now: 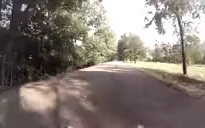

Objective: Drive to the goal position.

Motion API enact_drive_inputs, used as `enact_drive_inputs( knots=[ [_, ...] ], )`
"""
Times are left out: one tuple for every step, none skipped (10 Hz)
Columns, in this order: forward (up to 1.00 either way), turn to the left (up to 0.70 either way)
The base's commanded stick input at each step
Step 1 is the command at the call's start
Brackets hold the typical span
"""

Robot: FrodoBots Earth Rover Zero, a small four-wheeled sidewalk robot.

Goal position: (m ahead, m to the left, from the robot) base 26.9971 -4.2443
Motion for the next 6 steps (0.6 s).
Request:
enact_drive_inputs(
  knots=[
    [0.70, 0.00],
    [0.70, 0.00],
    [0.70, 0.00],
    [0.70, 0.00],
    [0.70, 0.00],
    [0.70, 0.00]
  ],
)
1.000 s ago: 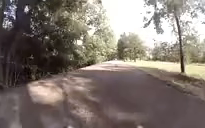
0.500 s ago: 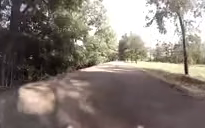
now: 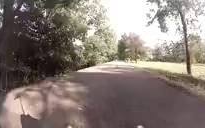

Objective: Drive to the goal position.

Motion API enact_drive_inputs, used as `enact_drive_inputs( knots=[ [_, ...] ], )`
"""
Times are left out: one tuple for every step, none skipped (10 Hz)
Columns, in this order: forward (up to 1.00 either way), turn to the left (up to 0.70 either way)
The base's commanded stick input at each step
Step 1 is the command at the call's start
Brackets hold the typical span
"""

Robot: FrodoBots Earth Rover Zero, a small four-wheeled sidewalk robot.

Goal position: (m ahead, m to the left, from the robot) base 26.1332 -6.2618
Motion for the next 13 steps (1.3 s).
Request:
enact_drive_inputs(
  knots=[
    [0.70, 0.00],
    [0.70, 0.00],
    [0.70, 0.00],
    [0.70, 0.00],
    [0.70, 0.00],
    [0.70, 0.00],
    [0.70, 0.00],
    [0.70, 0.00],
    [0.70, 0.00],
    [0.70, 0.00],
    [0.70, -0.01],
    [0.70, -0.08],
    [0.70, -0.14]
  ],
)
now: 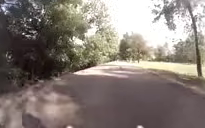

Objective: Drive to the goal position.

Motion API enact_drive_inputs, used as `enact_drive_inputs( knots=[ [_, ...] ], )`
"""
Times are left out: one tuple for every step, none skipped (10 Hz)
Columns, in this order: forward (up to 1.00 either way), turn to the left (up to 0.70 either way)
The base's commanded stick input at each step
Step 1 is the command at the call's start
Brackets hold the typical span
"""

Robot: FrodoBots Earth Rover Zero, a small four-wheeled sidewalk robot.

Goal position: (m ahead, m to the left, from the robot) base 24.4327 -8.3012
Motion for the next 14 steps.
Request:
enact_drive_inputs(
  knots=[
    [0.70, -0.21],
    [0.70, -0.27],
    [0.70, -0.34],
    [0.70, -0.35],
    [0.70, -0.35],
    [0.70, -0.35],
    [0.70, -0.35],
    [0.70, -0.11],
    [0.70, 0.00],
    [0.70, 0.00],
    [0.70, 0.00],
    [0.70, 0.00],
    [0.70, 0.00],
    [0.70, 0.00]
  ],
)
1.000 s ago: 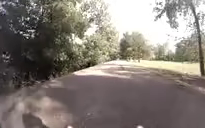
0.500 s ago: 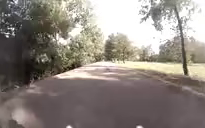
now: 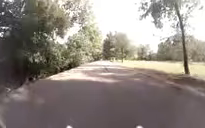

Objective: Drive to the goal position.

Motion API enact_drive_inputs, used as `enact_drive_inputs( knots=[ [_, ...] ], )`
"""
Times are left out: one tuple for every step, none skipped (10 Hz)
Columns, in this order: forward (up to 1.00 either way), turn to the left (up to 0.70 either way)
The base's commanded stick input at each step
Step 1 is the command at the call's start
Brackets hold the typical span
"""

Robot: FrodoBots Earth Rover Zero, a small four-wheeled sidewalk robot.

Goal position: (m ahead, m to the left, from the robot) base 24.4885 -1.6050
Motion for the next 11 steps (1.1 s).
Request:
enact_drive_inputs(
  knots=[
    [0.70, 0.00],
    [0.70, 0.00],
    [0.70, 0.00],
    [0.70, 0.00],
    [0.70, 0.00],
    [0.70, 0.00],
    [0.70, 0.00],
    [0.70, 0.00],
    [0.70, 0.00],
    [0.70, 0.00],
    [0.70, 0.00]
  ],
)
